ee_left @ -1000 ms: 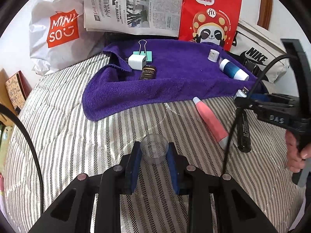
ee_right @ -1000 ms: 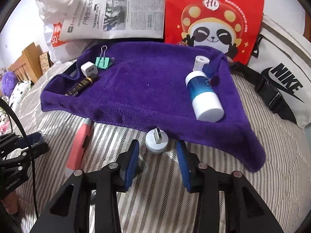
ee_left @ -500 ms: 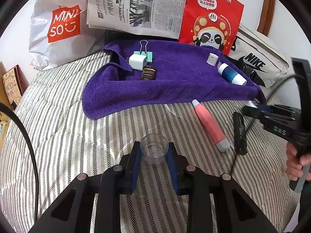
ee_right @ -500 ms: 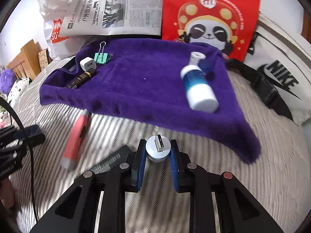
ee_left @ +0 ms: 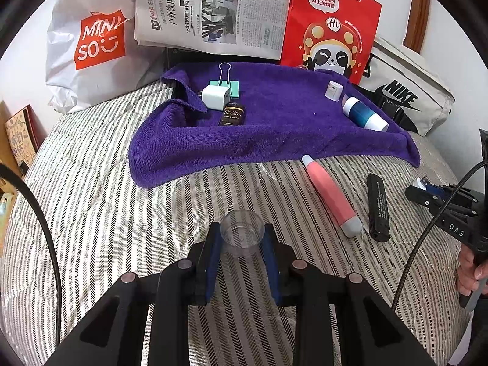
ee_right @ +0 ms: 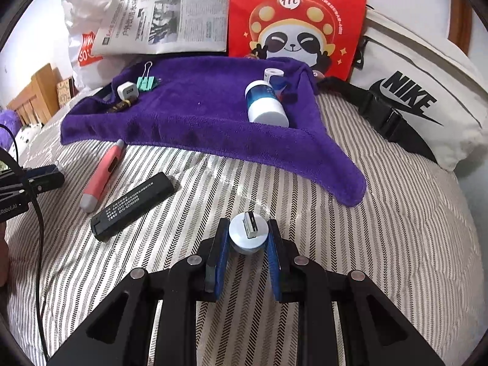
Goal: Organize rigid objects
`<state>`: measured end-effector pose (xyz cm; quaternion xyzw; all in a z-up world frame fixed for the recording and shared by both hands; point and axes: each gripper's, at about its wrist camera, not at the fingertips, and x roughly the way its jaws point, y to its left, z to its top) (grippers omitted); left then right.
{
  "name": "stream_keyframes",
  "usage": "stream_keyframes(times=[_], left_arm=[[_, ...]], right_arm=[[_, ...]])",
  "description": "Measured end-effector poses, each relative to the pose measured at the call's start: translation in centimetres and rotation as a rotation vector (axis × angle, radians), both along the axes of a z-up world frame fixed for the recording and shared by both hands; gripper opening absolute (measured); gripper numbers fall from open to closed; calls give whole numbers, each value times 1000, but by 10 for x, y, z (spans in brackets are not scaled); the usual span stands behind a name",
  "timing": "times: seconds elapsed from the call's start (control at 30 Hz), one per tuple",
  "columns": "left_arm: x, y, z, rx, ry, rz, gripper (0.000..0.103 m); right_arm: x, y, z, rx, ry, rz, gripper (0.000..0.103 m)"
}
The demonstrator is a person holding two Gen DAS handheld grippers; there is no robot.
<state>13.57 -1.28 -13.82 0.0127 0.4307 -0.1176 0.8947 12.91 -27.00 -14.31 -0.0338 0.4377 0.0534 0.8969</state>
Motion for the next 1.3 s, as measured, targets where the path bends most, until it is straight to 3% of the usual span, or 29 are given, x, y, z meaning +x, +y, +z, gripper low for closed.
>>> stream_keyframes(times=[0.2, 0.7, 0.93, 1.3], left_arm=[[0, -6, -1, 40, -6, 1, 26], [1, -5, -1, 41, -5, -3, 26], [0, -10, -1, 52, -5, -17, 31], [-1, -7, 0, 37, -1, -2, 27]], right_arm=[[1, -1, 0, 20, 3, -1, 24], [1, -4, -1, 47, 6, -3, 25], [2, -4, -1, 43, 8, -2, 25], [3, -3, 0, 39, 9, -2, 25]])
